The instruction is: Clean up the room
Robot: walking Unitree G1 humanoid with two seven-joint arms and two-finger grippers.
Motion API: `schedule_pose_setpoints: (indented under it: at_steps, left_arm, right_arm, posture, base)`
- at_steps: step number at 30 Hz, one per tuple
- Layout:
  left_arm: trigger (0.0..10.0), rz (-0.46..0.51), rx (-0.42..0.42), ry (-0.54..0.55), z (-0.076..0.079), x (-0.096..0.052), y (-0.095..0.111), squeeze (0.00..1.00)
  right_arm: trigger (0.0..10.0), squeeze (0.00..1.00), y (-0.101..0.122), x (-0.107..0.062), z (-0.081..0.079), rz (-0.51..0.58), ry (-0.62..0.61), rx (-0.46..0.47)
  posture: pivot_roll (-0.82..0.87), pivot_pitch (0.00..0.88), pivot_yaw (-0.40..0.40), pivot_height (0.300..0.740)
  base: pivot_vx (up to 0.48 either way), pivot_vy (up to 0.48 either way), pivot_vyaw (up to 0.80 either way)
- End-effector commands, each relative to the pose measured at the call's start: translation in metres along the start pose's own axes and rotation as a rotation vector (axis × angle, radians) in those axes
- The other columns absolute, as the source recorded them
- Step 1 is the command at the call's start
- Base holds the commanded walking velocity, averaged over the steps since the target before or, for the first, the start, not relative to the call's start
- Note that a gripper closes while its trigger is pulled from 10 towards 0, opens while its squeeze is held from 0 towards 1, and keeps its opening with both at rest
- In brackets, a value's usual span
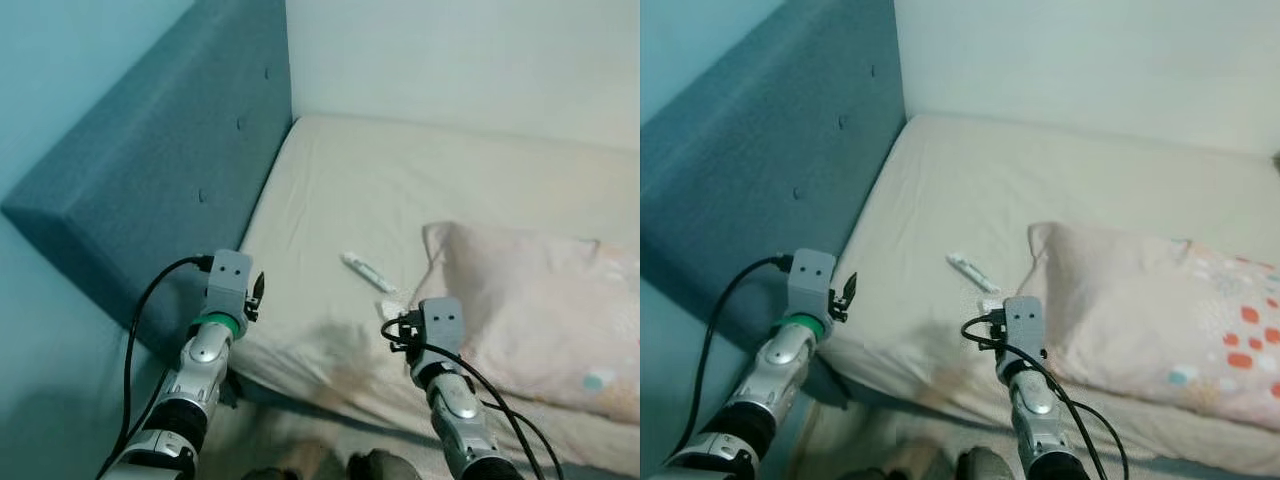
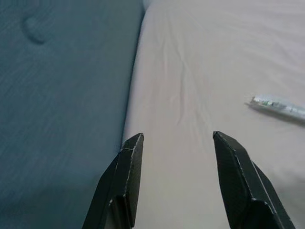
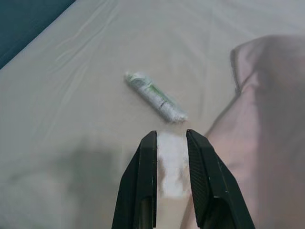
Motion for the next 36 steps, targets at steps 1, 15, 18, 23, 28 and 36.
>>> schedule_pose_setpoints:
  at_steps: [1,15,18,23,28,36]
  left_arm:
    - [10.0,-0.022,0.012,-0.008,0.000,-0.003,-0.007,0.00]
    - [10.0,-0.010,0.014,-0.013,0.002,0.000,-0.003,0.00]
    - [10.0,-0.011,0.009,-0.017,0.002,0.001,-0.002,0.00]
    - [10.0,-0.009,0.006,-0.017,0.000,0.001,-0.002,0.00]
    - [10.0,-0.008,0.004,-0.011,-0.002,-0.001,-0.003,0.00]
    - [10.0,-0.008,0.015,-0.022,0.002,-0.002,-0.005,0.00]
  right_arm:
    - [10.0,0.00,-0.006,-0.002,-0.001,-0.022,-0.006,0.012]
    - [10.0,0.00,0.000,-0.002,0.011,0.012,-0.078,-0.005]
    - [10.0,0.00,0.006,-0.001,0.015,0.031,-0.102,-0.022]
    - [10.0,0.00,0.012,0.002,0.018,0.049,-0.118,-0.017]
    - [10.0,0.00,0.015,0.003,0.017,0.059,-0.114,-0.014]
    - [10.0,0.00,0.014,0.003,0.016,0.058,-0.113,-0.010]
  posture:
    - [0.04,0.026,0.099,0.740]
    - [0.03,0.024,0.105,0.740]
    - [0.03,0.028,0.106,0.740]
    - [0.03,0.031,0.104,0.735]
    - [0.03,0.035,0.096,0.715]
    - [0.03,0.034,0.097,0.685]
  base:
    - [0.000,0.000,0.00]
    - [0.000,0.000,0.00]
    - [0.000,0.000,0.00]
    - [0.000,0.000,0.00]
    - [0.000,0.000,0.00]
    - [0.000,0.000,0.00]
Point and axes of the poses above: a point about 5 cm out from each wrist's last joint towards the gripper, its own x axis pointing out of the wrist towards the gripper, its own y axis along the axis of the wrist's last joint, z = x × y, the point moved 2 cm from there along x, pointing out of the wrist towards the gripper, and after that the axes turned 12 degrees about x, right-handed, at the moved point
